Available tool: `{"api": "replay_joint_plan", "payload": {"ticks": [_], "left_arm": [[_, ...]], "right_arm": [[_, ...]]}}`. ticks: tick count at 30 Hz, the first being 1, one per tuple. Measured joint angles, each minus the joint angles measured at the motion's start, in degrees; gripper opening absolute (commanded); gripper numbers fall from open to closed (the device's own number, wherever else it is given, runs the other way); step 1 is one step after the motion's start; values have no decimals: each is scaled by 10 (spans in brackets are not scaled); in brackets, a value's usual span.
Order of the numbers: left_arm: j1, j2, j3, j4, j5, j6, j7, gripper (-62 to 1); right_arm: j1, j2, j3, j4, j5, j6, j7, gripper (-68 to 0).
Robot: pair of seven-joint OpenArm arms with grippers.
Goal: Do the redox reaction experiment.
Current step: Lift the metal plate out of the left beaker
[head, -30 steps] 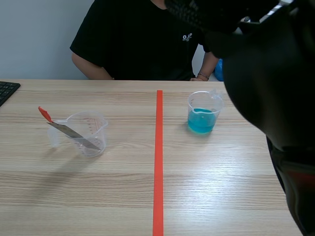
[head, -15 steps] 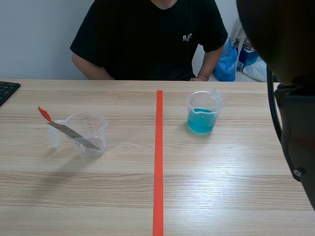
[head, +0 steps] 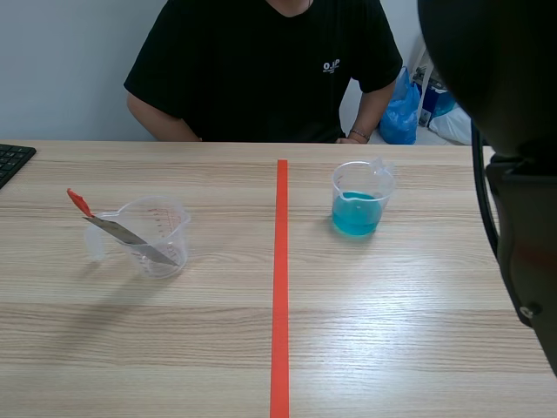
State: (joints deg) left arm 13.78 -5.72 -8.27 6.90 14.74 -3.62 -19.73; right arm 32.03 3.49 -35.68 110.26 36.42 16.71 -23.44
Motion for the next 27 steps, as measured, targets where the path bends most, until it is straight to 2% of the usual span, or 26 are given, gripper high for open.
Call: {"api": "replay_joint_plan", "payload": {"ticks": [4,10,19,23,27], "left_arm": [[0,0,0,0,0,0,0,-567],[0,0,0,0,0,0,0,-567],[0,0,0,0,0,0,0,-567],[0,0,0,0,0,0,0,-567],[0,0,0,0,0,0,0,-567]], "right_arm": [[-17,3,0,0,0,0,0,4],[-48,45,-1,-1,0,2,3,4],[-131,180,-82,-2,-9,5,101,4],[-192,243,-87,-3,-42,4,168,4],[-250,298,-87,-4,-56,4,216,4]]}}
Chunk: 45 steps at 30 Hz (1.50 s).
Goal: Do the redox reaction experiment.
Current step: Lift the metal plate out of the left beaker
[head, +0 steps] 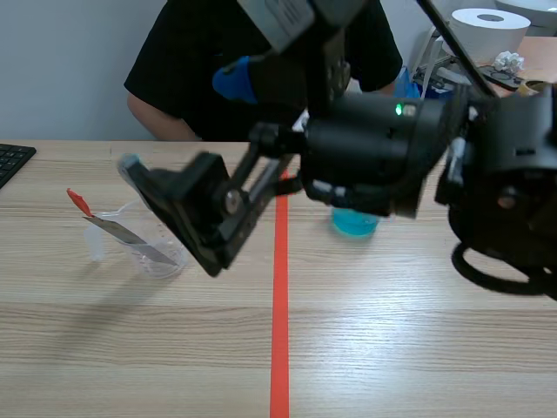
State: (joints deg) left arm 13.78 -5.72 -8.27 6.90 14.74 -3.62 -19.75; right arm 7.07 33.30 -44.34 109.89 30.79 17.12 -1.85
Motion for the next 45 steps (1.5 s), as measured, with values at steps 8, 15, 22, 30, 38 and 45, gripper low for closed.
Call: {"api": "replay_joint_plan", "payload": {"ticks": [8,15,22,30,38,45], "left_arm": [[0,0,0,0,0,0,0,-567],[0,0,0,0,0,0,0,-567],[0,0,0,0,0,0,0,-567],[0,0,0,0,0,0,0,-567],[0,0,0,0,0,0,0,-567],[0,0,0,0,0,0,0,-567]], "right_arm": [[-86,61,0,-5,-40,-4,33,4],[-83,-4,0,-97,-79,-2,79,4],[-56,-89,-5,-191,-137,17,150,4],[22,-169,-72,-289,-183,17,183,4],[73,-251,-102,-384,-227,-10,200,4],[122,-314,-111,-453,-239,-39,200,4]]}}
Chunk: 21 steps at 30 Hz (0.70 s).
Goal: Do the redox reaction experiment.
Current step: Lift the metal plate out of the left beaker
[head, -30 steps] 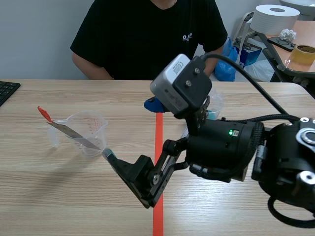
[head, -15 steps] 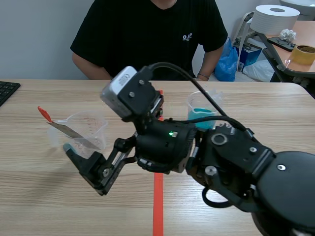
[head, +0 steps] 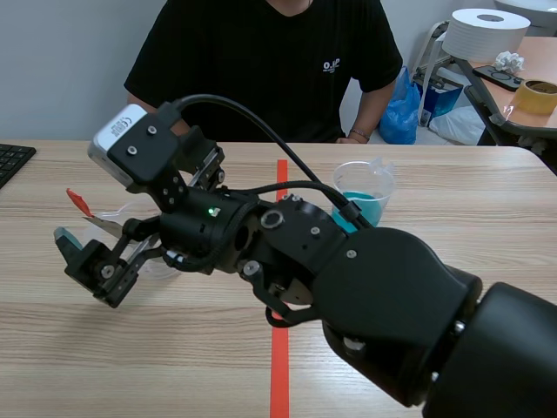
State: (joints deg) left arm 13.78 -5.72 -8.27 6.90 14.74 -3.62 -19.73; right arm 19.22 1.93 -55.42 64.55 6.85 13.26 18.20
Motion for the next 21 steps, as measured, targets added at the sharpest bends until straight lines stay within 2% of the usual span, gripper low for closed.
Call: {"api": "replay_joint_plan", "payload": {"ticks": [4,6,13,21], "left_arm": [[0,0,0,0,0,0,0,-567],[0,0,0,0,0,0,0,-567],[0,0,0,0,0,0,0,-567],[0,0,0,0,0,0,0,-567]], "right_arm": [[14,-12,-1,-10,-3,-6,3,4],[17,-12,-1,-10,-4,-19,5,4],[18,-10,-1,-10,-4,-30,4,-206],[18,-5,-1,-10,-4,-32,-21,-387]]}}
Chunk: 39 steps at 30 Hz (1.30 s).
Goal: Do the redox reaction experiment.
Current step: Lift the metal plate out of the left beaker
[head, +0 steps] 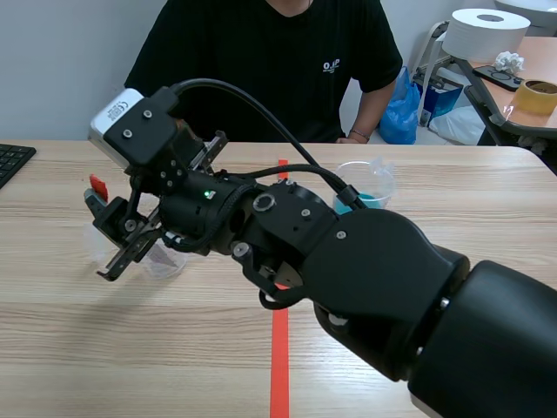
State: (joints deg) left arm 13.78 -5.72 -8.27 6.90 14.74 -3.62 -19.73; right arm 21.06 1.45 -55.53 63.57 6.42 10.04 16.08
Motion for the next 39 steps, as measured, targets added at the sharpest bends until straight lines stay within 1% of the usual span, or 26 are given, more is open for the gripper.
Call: {"api": "replay_joint_plan", "payload": {"ticks": [4,8,12,14,21,26,32,37,39], "left_arm": [[0,0,0,0,0,0,0,-567],[0,0,0,0,0,0,0,-567],[0,0,0,0,0,0,0,-567],[0,0,0,0,0,0,0,-567],[0,0,0,0,0,0,0,-567],[0,0,0,0,0,0,0,-567],[0,0,0,0,0,0,0,-567],[0,0,0,0,0,0,0,-567],[0,0,0,0,0,0,0,-567]], "right_arm": [[0,0,0,0,0,0,0,-475],[0,2,0,0,0,0,0,-538],[0,3,0,0,-5,0,-1,-662],[0,5,0,0,-17,3,0,-669],[7,18,0,0,-17,3,7,-669],[16,19,1,1,-16,3,-11,-669],[35,19,1,14,9,3,-71,-669],[48,19,1,32,31,24,-122,-669],[48,19,6,43,33,24,-136,-669]]}}
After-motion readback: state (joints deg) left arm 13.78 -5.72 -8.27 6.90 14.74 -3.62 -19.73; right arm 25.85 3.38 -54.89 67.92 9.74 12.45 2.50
